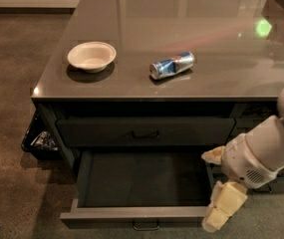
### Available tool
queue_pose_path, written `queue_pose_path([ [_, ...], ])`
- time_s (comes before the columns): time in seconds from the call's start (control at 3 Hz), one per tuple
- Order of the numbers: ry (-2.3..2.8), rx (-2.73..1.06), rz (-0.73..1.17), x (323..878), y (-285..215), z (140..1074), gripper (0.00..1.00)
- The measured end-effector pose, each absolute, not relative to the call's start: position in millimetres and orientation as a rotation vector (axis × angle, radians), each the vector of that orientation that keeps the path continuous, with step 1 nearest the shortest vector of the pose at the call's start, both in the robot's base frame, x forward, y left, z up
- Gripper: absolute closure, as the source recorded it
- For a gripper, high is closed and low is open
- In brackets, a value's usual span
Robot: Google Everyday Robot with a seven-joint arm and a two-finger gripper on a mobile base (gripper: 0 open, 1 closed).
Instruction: Close middle drawer
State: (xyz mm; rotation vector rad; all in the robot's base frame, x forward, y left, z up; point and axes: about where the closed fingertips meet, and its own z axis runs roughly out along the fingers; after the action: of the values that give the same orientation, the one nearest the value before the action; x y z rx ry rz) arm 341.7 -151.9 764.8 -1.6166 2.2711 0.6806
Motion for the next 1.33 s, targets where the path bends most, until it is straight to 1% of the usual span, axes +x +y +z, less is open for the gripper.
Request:
queue_pose_path([
  [0.33, 2.247, -1.654, 0.771, 331.9, -142.8, 723.2, 0.00],
  [0.67, 2.213, -1.653, 0.827, 325.0, -141.2, 701.4, 0.00],
  [1.0, 2.213, -1.653, 0.827, 325.0, -141.1, 701.4, 0.00],
  [1.33, 2.208, -1.652, 0.905, 318.8, -133.7, 668.3, 0.00],
])
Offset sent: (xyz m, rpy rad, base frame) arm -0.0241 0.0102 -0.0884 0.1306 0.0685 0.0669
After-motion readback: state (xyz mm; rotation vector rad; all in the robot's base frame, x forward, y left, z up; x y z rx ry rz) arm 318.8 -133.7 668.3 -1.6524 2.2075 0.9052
